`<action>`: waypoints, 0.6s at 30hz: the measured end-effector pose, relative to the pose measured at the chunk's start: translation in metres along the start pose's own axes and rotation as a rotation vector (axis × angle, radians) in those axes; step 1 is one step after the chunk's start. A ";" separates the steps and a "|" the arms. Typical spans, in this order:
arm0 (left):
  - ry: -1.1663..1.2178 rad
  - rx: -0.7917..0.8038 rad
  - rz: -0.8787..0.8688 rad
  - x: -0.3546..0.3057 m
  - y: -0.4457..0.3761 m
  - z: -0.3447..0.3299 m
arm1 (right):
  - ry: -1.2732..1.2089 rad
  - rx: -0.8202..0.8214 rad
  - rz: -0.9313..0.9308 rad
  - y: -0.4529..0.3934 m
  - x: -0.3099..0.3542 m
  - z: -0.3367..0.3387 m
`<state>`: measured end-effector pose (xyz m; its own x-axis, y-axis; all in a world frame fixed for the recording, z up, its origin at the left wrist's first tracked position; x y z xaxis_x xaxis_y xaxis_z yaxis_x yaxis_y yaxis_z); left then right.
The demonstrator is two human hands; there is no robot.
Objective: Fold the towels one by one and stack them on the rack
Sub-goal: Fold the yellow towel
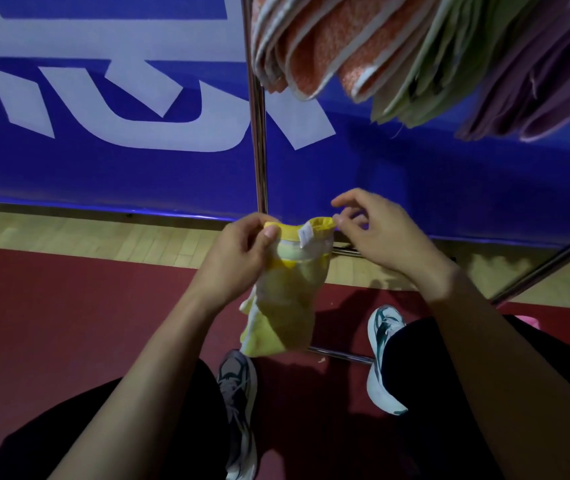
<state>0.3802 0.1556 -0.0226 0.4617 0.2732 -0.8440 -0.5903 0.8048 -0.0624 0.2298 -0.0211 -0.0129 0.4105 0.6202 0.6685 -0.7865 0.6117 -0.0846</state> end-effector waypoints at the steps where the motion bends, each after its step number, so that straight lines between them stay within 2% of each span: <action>1: -0.014 -0.015 -0.018 0.001 -0.001 0.005 | 0.011 0.076 -0.003 -0.001 -0.006 -0.001; 3: -0.025 -0.038 -0.053 0.001 -0.002 0.014 | 0.042 0.260 -0.008 0.002 -0.013 -0.009; 5: -0.043 -0.038 -0.084 -0.001 -0.002 0.020 | 0.104 0.359 0.021 0.007 -0.018 -0.021; 7: -0.071 0.007 -0.122 -0.003 0.001 0.024 | 0.112 0.359 0.054 0.010 -0.020 -0.028; 10: -0.123 0.156 -0.200 -0.010 0.006 0.023 | 0.108 0.314 0.143 0.012 -0.012 -0.033; 13: -0.150 0.246 -0.249 -0.014 0.011 0.019 | 0.204 0.334 0.183 0.017 -0.002 -0.039; 15: -0.143 0.231 -0.243 -0.012 0.011 0.020 | 0.297 0.397 0.153 0.017 -0.001 -0.041; 18: -0.177 0.129 -0.228 -0.004 0.008 0.029 | 0.423 0.527 0.098 0.016 -0.002 -0.043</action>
<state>0.3931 0.1761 -0.0039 0.6873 0.1560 -0.7094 -0.3747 0.9129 -0.1623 0.2363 0.0083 -0.0471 0.3866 0.8648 0.3205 -0.9049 0.2885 0.3130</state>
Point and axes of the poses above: each hand's wrist, its own y-axis away from the middle knuckle, its own z-axis out of the back of the hand, x = y × z, the point moved 4 cm from there along -y, towards the middle knuckle, and after that the axes turned 2 degrees about z, right-handed, at the moved point
